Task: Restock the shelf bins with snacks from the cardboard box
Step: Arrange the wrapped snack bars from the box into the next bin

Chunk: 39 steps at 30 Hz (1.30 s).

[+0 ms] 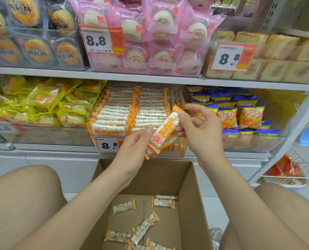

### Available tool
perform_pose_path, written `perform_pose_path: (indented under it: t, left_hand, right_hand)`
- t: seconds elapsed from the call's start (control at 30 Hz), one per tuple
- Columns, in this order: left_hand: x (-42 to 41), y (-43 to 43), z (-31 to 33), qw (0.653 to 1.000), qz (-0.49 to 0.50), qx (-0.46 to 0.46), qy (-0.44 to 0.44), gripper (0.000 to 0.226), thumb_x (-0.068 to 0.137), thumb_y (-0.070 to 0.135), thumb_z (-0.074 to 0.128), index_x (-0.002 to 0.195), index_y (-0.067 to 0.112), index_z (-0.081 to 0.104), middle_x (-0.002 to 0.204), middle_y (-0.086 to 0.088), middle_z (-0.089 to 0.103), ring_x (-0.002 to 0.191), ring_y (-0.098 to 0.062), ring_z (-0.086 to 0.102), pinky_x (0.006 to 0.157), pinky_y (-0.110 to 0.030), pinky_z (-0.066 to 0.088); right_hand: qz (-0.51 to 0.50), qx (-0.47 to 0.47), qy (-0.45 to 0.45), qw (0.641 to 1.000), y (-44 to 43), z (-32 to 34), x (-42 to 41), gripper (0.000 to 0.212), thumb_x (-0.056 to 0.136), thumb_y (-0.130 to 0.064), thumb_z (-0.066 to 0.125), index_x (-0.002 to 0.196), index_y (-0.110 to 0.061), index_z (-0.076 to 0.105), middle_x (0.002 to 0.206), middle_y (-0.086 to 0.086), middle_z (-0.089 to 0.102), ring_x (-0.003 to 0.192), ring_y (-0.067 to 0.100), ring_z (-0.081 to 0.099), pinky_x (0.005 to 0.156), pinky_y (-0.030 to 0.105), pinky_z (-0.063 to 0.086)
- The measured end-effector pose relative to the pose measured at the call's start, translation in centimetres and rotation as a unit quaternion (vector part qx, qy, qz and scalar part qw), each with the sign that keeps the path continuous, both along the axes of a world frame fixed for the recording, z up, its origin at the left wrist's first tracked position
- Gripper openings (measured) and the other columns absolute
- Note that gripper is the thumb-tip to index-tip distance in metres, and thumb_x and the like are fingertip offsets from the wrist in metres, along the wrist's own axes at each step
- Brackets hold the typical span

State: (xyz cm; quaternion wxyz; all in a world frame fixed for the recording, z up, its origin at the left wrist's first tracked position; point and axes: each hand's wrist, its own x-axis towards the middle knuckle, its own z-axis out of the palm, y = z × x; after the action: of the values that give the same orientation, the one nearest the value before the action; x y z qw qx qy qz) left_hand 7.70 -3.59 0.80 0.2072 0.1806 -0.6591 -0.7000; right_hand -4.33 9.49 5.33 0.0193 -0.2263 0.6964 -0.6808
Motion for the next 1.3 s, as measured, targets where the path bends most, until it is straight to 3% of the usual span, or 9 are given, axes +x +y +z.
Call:
perform_pose_path:
  t: [0.23, 0.4, 0.53, 0.6, 0.67, 0.77, 0.93, 1.1, 1.3]
  left_hand:
    - [0.8, -0.8, 0.1, 0.995, 0.032, -0.087, 0.027, 0.024, 0.095, 0.030, 0.078, 0.118, 0.033, 0.074, 0.114, 0.006, 0.074, 0.101, -0.022, 0.070, 0.091, -0.049, 0.060]
    - [1.3, -1.7, 0.8, 0.979, -0.008, -0.206, -0.005, 0.019, 0.093, 0.022, 0.078, 0.108, 0.033, 0.073, 0.113, 0.010, 0.071, 0.107, -0.026, 0.066, 0.098, -0.050, 0.053]
    - [0.9, -2.4, 1.9, 0.970, -0.048, -0.237, 0.003, 0.027, 0.090, 0.021, 0.078, 0.114, 0.028, 0.070, 0.108, -0.010, 0.069, 0.090, -0.042, 0.065, 0.084, -0.061, 0.056]
    - [0.5, -2.2, 2.1, 0.971, -0.050, -0.231, 0.030, 0.037, 0.093, 0.017, 0.080, 0.125, 0.026, 0.064, 0.119, 0.001, 0.068, 0.100, -0.024, 0.071, 0.090, -0.051, 0.059]
    - [0.0, -2.1, 1.9, 0.933, 0.036, -0.356, 0.037, 0.040, 0.097, 0.023, 0.074, 0.133, 0.026, 0.059, 0.132, 0.011, 0.061, 0.123, -0.005, 0.060, 0.104, -0.033, 0.052]
    - [-0.8, -2.7, 1.0, 0.833, 0.106, -0.543, 0.017, 0.041, 0.103, 0.025, 0.059, 0.143, 0.020, 0.053, 0.152, 0.004, 0.047, 0.147, -0.013, 0.038, 0.122, -0.042, 0.034]
    - [-2.3, -4.3, -2.0, 0.703, 0.038, -0.681, -0.204, 0.063, 0.109, 0.057, 0.018, 0.167, 0.034, 0.007, 0.176, 0.002, 0.000, 0.162, -0.031, -0.008, 0.128, -0.061, 0.006]
    - [-2.6, -5.7, -2.9, 0.646, 0.058, -0.724, -0.234, 0.062, 0.109, 0.053, 0.016, 0.167, 0.031, 0.016, 0.174, -0.002, 0.020, 0.161, -0.036, 0.014, 0.122, -0.067, 0.018]
    - [-2.7, -6.4, -3.0, 0.645, 0.057, -0.721, -0.245, 0.062, 0.109, 0.054, 0.019, 0.164, 0.028, 0.028, 0.174, -0.005, 0.021, 0.149, -0.060, 0.021, 0.120, -0.071, 0.020]
  right_hand:
    - [-0.059, 0.231, 0.197, 0.951, 1.4, 0.9, 0.6, 0.021, 0.089, -0.031, 0.068, 0.110, -0.033, 0.072, 0.068, -0.005, 0.069, 0.063, 0.008, 0.065, 0.071, 0.026, 0.053]
    - [0.127, 0.363, 0.222, 0.896, 3.0, 1.7, -0.5, 0.048, 0.091, -0.028, 0.063, 0.138, -0.036, 0.056, 0.132, -0.015, 0.056, 0.120, 0.000, 0.053, 0.094, 0.024, 0.044]
    - [0.275, 0.406, 0.145, 0.859, 4.1, 2.4, -1.1, 0.044, 0.092, -0.025, 0.067, 0.136, -0.032, 0.067, 0.110, -0.022, 0.070, 0.086, -0.012, 0.067, 0.074, 0.015, 0.052]
    - [0.224, 0.382, 0.121, 0.888, 4.3, 2.3, -1.8, 0.038, 0.086, -0.025, 0.074, 0.124, -0.028, 0.075, 0.106, -0.015, 0.074, 0.081, -0.006, 0.069, 0.073, 0.022, 0.056]
    - [0.149, 0.352, 0.093, 0.919, 4.4, 2.5, -2.3, 0.028, 0.082, -0.029, 0.078, 0.110, -0.028, 0.078, 0.102, -0.013, 0.076, 0.074, -0.008, 0.065, 0.065, 0.018, 0.049]
    - [-0.036, 0.289, 0.089, 0.953, 4.2, 2.7, -2.5, 0.005, 0.080, -0.029, 0.076, 0.084, -0.027, 0.075, 0.087, 0.001, 0.078, 0.081, 0.015, 0.071, 0.065, 0.033, 0.057]
    - [-0.119, 0.367, 0.230, 0.894, 1.0, -0.1, -3.5, 0.032, 0.079, -0.040, 0.060, 0.070, -0.010, 0.055, 0.058, 0.005, 0.051, 0.057, 0.026, 0.047, 0.048, 0.036, 0.030]
    - [-0.095, 0.431, 0.263, 0.858, -2.9, -1.9, -4.5, 0.026, 0.099, -0.027, 0.064, 0.089, -0.014, 0.043, 0.088, 0.008, 0.050, 0.080, 0.029, 0.050, 0.053, 0.030, 0.022]
    - [0.038, 0.434, 0.235, 0.869, -3.4, -2.0, -5.4, 0.041, 0.111, -0.031, 0.046, 0.075, -0.010, 0.048, 0.073, 0.003, 0.045, 0.077, 0.026, 0.052, 0.054, 0.031, 0.026]
